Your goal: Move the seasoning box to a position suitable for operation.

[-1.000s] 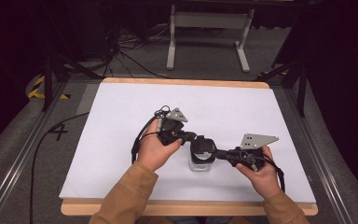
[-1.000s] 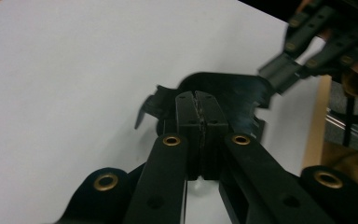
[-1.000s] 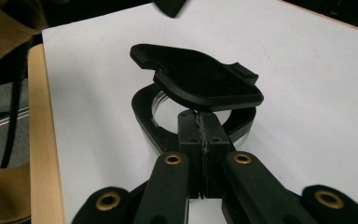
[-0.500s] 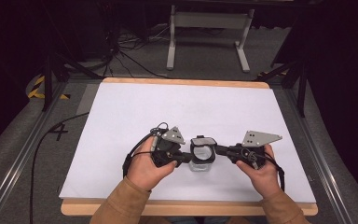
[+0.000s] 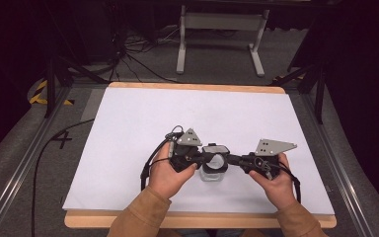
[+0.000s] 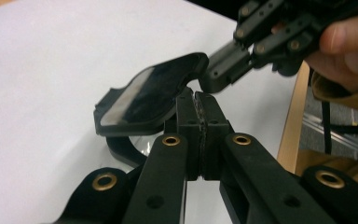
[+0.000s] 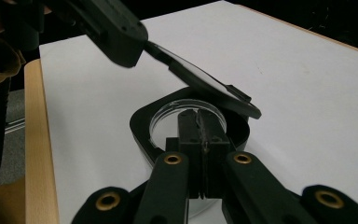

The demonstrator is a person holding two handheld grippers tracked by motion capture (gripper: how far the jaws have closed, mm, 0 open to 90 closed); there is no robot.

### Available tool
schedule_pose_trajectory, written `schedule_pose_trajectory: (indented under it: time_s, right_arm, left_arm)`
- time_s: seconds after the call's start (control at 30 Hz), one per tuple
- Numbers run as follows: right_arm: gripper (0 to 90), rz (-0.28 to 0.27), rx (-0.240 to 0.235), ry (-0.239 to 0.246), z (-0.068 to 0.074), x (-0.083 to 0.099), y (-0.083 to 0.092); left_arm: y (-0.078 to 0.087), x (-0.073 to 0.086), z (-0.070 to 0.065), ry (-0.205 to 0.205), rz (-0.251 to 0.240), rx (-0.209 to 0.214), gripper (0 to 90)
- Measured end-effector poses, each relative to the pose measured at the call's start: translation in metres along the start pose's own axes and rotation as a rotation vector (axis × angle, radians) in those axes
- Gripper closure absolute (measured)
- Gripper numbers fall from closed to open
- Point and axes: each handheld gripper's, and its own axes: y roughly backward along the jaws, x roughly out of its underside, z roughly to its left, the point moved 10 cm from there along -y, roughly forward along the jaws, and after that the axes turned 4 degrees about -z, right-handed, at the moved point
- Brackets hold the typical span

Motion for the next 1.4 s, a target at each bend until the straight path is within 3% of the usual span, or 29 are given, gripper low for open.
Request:
schedule_pose_trajectory:
  time_s: [0.2, 0.27, 0.3, 0.33, 0.4, 0.67, 0.97, 1.27, 1.4]
  right_arm:
    - [90.0, 0.01, 0.001, -0.007, 0.003, 0.004, 0.001]
    - [90.0, 0.02, -0.001, -0.007, 0.004, 0.008, 0.0]
    - [90.0, 0.02, -0.001, -0.007, 0.004, 0.008, 0.0]
    - [90.0, 0.025, -0.001, -0.012, 0.005, 0.009, 0.0]
    - [90.0, 0.037, 0.005, -0.014, 0.005, 0.014, 0.0]
    - [90.0, 0.069, 0.05, -0.055, -0.003, 0.033, 0.006]
    - [90.0, 0.143, 0.04, -0.062, -0.001, 0.056, -0.008]
    - [90.0, 0.168, 0.036, -0.067, 0.002, 0.063, -0.011]
    - [90.0, 0.177, 0.029, -0.065, 0.005, 0.066, -0.012]
  left_arm:
    - [0.001, -0.008, 0.006, -0.041, -0.031, -0.044, 89.4]
    - [0.0, -0.011, 0.01, -0.069, -0.041, -0.094, 89.1]
    - [0.0, -0.011, 0.01, -0.069, -0.041, -0.094, 88.5]
    - [-0.002, -0.012, 0.011, -0.093, -0.046, -0.134, 88.5]
    - [-0.004, -0.013, 0.012, -0.113, -0.044, -0.142, 87.6]
    - [-0.007, -0.019, 0.029, -0.049, -0.082, -0.112, 88.1]
    - [-0.01, -0.018, 0.044, 0.006, -0.103, -0.11, 88.0]
    - [-0.015, -0.019, 0.052, 0.066, -0.139, -0.075, 86.7]
    - [-0.015, -0.019, 0.057, 0.079, -0.143, -0.079, 87.1]
